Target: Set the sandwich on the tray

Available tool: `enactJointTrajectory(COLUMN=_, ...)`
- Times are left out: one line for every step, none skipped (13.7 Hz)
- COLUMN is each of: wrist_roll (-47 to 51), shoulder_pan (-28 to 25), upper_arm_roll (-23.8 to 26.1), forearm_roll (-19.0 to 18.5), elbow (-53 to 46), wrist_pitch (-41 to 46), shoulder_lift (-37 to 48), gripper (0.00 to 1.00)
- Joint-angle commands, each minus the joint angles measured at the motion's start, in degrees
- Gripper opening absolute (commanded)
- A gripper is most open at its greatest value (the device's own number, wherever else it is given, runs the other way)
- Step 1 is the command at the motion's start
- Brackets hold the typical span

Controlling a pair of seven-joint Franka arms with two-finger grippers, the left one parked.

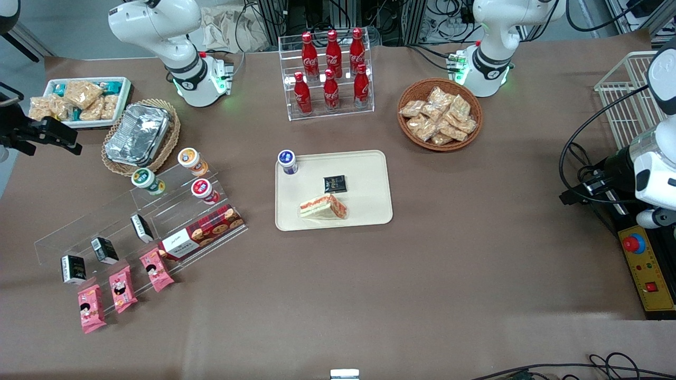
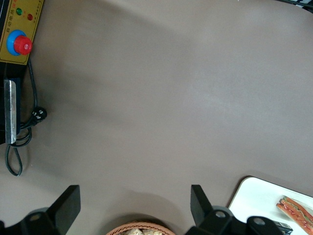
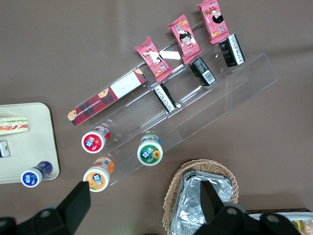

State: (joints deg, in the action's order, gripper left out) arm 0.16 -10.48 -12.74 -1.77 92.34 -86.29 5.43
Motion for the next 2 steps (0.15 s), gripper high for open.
enactJointTrajectory(wrist_roll=1.24, shoulder_pan=1.96, upper_arm_roll=1.06, forearm_roll=-0.96, elbow=-0.58, wrist_pitch=-0.81, shoulder_lift=-0.24, gripper=1.0)
enactJointTrajectory(wrist_roll=1.24, shoulder_pan=1.96, upper_arm_roll=0.27, forearm_roll=-0.96, elbow=-0.5, wrist_pitch=-0.81, shoulder_lift=-0.07, gripper=1.0)
